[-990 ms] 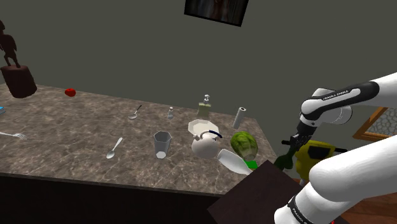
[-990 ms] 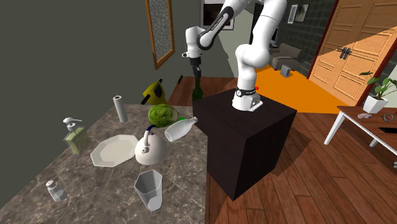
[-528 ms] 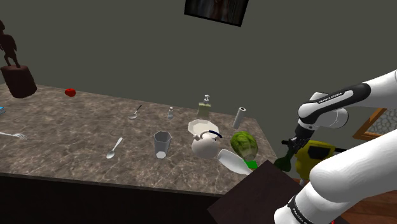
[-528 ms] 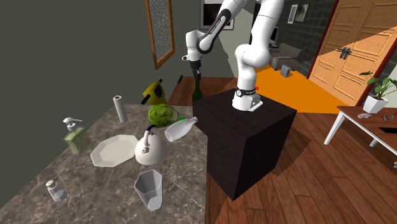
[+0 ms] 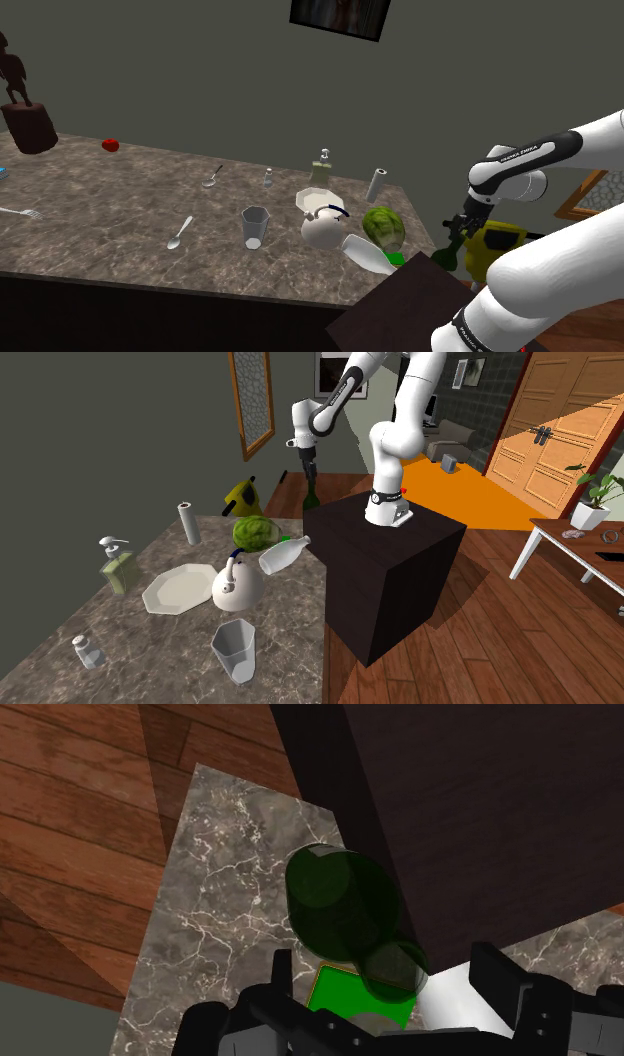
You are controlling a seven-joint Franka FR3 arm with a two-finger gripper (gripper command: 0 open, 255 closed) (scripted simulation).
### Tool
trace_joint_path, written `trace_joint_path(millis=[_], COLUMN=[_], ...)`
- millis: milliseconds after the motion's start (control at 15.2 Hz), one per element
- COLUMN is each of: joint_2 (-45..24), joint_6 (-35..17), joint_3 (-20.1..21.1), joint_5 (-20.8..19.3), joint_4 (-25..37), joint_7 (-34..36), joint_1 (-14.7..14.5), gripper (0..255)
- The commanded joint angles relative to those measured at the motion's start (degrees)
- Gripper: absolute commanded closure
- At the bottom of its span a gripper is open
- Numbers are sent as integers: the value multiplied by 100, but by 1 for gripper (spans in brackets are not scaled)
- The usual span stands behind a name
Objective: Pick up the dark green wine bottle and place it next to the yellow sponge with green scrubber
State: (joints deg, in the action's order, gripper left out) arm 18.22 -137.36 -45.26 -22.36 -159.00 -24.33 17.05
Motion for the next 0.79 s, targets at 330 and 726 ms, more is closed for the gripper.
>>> trace_joint_path(millis=[330, 726], joint_2=[746, 746], joint_6=[1049, 1049], joint_3=[382, 383], joint_5=[-83, -82], joint_4=[335, 335], joint_7=[156, 156], joint_1=[176, 177], gripper=[0, 0])
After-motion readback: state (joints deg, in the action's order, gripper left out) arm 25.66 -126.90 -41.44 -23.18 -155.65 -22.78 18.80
